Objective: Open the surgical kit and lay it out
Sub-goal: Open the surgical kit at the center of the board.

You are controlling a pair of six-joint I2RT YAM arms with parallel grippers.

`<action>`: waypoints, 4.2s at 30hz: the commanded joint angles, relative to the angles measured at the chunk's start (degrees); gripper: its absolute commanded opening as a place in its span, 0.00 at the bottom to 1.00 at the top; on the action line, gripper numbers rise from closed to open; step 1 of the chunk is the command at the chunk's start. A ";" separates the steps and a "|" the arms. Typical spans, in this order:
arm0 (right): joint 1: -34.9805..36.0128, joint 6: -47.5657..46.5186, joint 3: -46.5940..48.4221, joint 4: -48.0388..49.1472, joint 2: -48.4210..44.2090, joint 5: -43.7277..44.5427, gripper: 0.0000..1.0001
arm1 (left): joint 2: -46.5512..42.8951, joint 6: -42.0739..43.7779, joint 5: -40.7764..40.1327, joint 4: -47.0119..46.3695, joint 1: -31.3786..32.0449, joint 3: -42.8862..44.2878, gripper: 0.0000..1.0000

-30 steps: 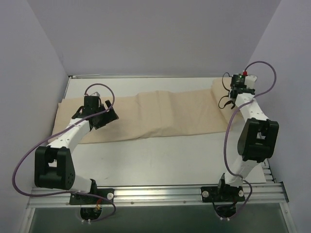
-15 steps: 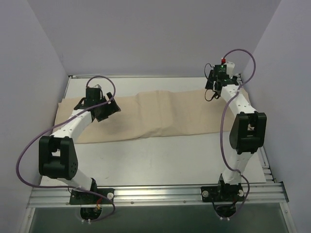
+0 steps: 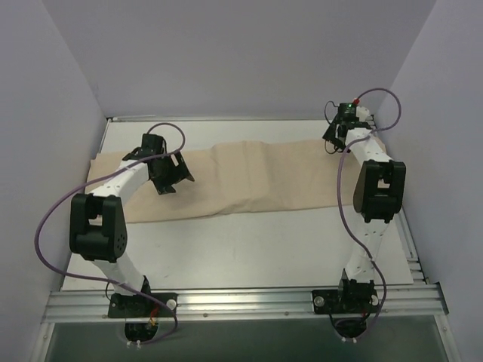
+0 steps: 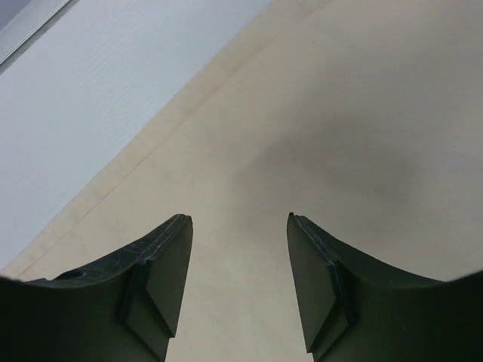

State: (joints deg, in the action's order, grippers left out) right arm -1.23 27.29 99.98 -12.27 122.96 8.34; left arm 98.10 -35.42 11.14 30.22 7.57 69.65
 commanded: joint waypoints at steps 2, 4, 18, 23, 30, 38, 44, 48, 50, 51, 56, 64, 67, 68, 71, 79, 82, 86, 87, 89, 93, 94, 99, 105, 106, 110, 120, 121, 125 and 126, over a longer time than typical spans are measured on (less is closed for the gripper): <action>-6.32 1.98 -6.28 -5.40 -6.23 5.64 0.49 | 2.35 0.17 -2.52 6.96 -0.01 4.35 0.86; -6.24 -0.12 -11.71 -2.34 -8.25 0.75 0.39 | 4.28 0.61 -4.18 8.54 -1.15 5.41 0.77; -4.56 5.76 -38.46 3.22 -13.54 -6.93 0.04 | 20.19 7.73 -5.43 15.92 -7.13 15.08 0.63; -7.55 3.31 -33.81 0.50 -11.60 -7.72 0.09 | 20.55 7.73 -4.20 15.75 -7.22 15.60 0.63; -7.73 -1.89 -24.40 -1.09 -17.13 -1.40 0.31 | 15.63 8.09 -5.33 16.72 -6.61 17.19 0.67; -13.60 -0.39 -27.02 -0.74 -14.50 3.78 0.25 | 14.22 7.03 -4.90 15.05 -6.34 16.40 0.72; -18.27 -2.59 -29.67 1.11 -11.16 7.83 0.22 | 13.61 7.56 -3.76 15.05 -5.82 16.49 0.79; -18.55 -4.43 -26.25 0.32 -6.77 5.91 0.27 | 13.43 7.47 -3.40 15.04 -5.03 16.40 0.79; -17.23 -5.23 -23.79 0.14 -6.85 5.55 0.30 | 12.99 7.56 -4.01 15.13 -4.76 16.49 0.79; -16.53 -5.31 -22.65 -0.20 -6.94 5.37 0.31 | 12.73 7.82 -4.10 15.13 -4.67 16.40 0.79; -11.51 -4.27 -12.63 -4.34 -6.59 5.11 0.46 | 10.97 8.26 -6.20 16.27 -4.06 17.54 0.83; -3.08 1.89 -6.47 3.55 -4.57 -10.59 0.63 | 8.60 10.72 -4.90 13.11 -2.04 17.80 0.89; 0.88 2.07 -5.42 9.89 -3.61 -18.17 0.65 | 7.54 12.39 -1.58 11.54 -2.12 17.72 0.96; 2.54 2.07 -4.28 10.33 -2.82 -18.97 0.66 | 7.54 13.17 -0.95 11.79 -2.04 18.24 0.94; 4.92 4.52 4.75 4.47 3.41 -14.33 0.63 | 7.36 13.97 1.08 11.97 -1.95 19.12 0.94; 8.79 12.43 22.93 -9.68 14.05 6.31 0.59 | 7.28 14.59 3.10 12.59 -1.95 20.44 0.95; 9.06 15.07 28.06 -17.25 17.93 13.53 0.56 | 6.75 14.15 2.93 11.97 -1.86 19.92 1.00; 9.32 16.04 26.50 -16.82 17.76 17.14 0.51 | 7.36 13.80 3.19 11.53 -1.95 19.12 0.92; 9.32 15.87 26.23 -16.47 17.93 18.19 0.50 | 7.62 13.62 3.28 11.44 -1.95 18.95 0.92; 9.15 15.87 26.49 -16.90 18.81 18.73 0.49 | 7.98 13.45 3.54 11.44 -1.95 18.77 0.92; 8.97 15.25 26.75 -15.68 19.43 19.34 0.49 | 7.80 13.27 3.89 10.83 -1.86 18.77 0.91; 8.97 14.64 26.75 -15.24 19.51 19.78 0.48 | 7.63 13.27 4.15 10.48 -1.95 18.77 0.91; 8.18 14.37 29.12 -14.97 21.62 19.96 0.47 | 7.45 13.01 5.12 10.13 -1.86 18.33 0.91; 6.69 14.20 30.27 -15.15 22.85 20.93 0.45 | 6.92 13.18 4.95 10.04 -1.86 17.72 0.91; 6.34 14.02 30.18 -14.98 22.94 20.84 0.45 | 7.10 13.18 5.03 9.95 -1.86 17.80 0.91; 5.54 13.14 30.71 -14.62 23.56 21.02 0.43 | 7.54 12.92 5.56 9.77 -1.86 18.07 0.91; 4.84 10.77 30.97 -13.22 25.05 21.37 0.43 | 8.24 13.27 5.74 9.77 -1.86 18.16 0.91; 4.66 10.86 31.41 -13.22 25.31 21.19 0.43 | 8.33 13.18 5.83 9.77 -1.86 18.16 0.91; 4.40 11.56 32.38 -13.92 26.54 20.75 0.43 | 8.42 13.27 5.92 9.77 -1.86 18.07 0.91; 4.31 11.56 32.38 -14.01 26.72 20.67 0.43 | 8.33 13.27 5.91 9.77 -1.95 18.07 0.91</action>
State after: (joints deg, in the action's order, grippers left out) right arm 3.40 38.70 130.74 -24.82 148.64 27.55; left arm 108.12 -22.26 15.75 42.17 5.54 87.57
